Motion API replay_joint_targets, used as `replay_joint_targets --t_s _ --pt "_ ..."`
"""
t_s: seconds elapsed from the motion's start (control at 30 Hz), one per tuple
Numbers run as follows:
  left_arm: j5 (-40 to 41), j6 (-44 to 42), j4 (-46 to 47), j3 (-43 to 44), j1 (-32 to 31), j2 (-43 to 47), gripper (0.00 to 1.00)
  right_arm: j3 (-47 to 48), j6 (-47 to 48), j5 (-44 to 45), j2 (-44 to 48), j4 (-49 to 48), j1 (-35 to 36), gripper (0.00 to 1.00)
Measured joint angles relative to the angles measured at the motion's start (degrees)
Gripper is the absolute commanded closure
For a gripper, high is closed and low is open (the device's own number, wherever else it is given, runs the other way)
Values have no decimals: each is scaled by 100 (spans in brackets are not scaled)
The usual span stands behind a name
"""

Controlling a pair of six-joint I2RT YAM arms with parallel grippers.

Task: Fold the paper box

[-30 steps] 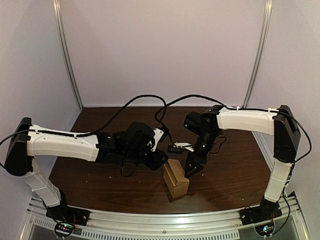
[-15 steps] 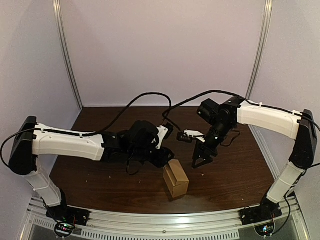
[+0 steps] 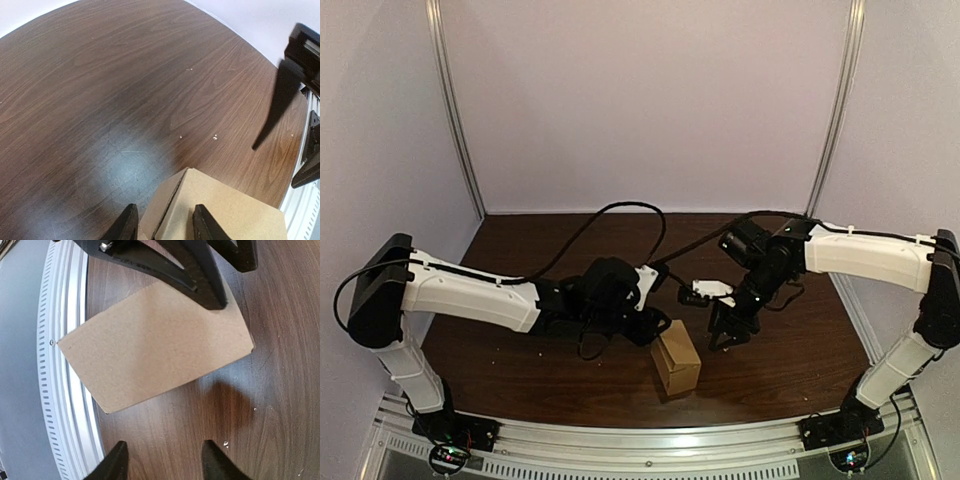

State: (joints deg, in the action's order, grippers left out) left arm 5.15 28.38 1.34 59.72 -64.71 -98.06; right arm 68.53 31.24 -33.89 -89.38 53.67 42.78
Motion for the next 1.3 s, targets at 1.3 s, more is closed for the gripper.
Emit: replay_joint_targets --t_s 1.3 --pt "-177 -186 42 -2 4 -81 61 282 1410 1631 -310 -616 2142 89"
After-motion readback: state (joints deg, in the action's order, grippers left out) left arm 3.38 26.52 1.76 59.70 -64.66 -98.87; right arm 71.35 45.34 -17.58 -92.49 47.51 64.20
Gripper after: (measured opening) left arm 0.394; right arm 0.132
